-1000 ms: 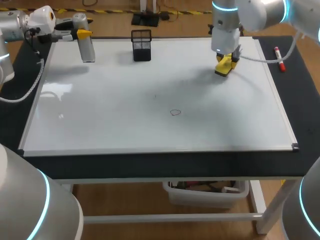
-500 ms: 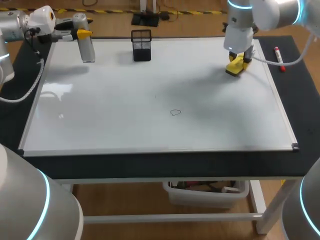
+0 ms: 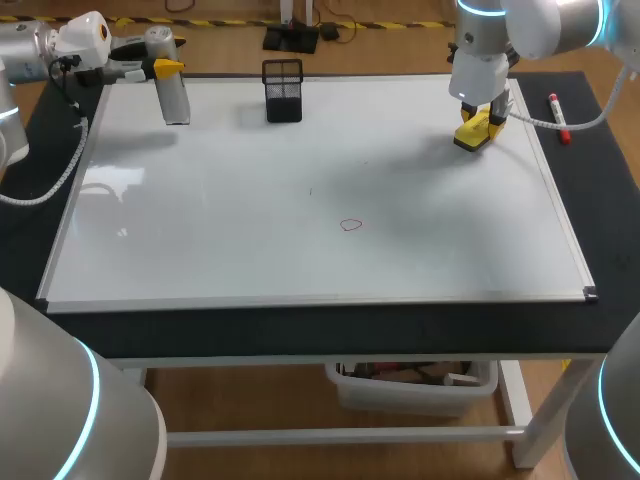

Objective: Pick up the inspection probe, press it on each red-marked spot on the whiteboard one by one, put down the probe, pick up the eraser, and wipe off all the red marks.

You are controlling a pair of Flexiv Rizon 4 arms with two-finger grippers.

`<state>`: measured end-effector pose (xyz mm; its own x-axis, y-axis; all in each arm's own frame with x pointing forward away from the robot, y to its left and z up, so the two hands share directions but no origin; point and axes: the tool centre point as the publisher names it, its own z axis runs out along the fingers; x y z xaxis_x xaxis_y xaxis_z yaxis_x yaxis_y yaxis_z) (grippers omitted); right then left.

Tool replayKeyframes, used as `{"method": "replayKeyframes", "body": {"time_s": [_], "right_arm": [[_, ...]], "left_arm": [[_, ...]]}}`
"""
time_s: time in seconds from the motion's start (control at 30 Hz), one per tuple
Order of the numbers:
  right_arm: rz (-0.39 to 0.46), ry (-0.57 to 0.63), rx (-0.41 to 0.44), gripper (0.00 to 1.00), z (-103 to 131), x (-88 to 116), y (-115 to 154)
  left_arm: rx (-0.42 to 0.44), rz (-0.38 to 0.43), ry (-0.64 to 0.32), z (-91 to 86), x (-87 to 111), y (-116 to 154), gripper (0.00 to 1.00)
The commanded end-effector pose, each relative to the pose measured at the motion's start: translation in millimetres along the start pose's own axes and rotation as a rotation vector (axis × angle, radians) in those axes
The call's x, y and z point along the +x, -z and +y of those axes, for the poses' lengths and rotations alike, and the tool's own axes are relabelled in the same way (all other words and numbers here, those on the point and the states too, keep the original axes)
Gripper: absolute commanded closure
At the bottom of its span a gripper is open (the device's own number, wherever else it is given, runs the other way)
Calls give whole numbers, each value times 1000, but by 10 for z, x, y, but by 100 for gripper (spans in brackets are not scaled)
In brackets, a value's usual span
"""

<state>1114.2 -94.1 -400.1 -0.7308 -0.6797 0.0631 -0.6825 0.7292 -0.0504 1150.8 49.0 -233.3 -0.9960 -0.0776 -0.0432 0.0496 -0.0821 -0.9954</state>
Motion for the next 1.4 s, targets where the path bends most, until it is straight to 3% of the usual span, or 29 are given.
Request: {"method": "replayKeyframes", "body": {"time_s": [0.03,0.23,0.63,0.97,1.4], "right_arm": [[3,2,1,100,-7,6,18],[3,2,1,100,-7,6,18],[3,2,1,100,-7,6,18],[3,2,1,100,-7,6,18],[3,2,1,100,-7,6,18]], "left_arm": [[0,6,0,-7,-22,7,100],[0,6,0,-7,-22,7,100],[22,119,-21,-227,563,-288,100],[20,219,38,-207,1004,-684,100],[40,391,39,-244,1580,-1084,100]]}}
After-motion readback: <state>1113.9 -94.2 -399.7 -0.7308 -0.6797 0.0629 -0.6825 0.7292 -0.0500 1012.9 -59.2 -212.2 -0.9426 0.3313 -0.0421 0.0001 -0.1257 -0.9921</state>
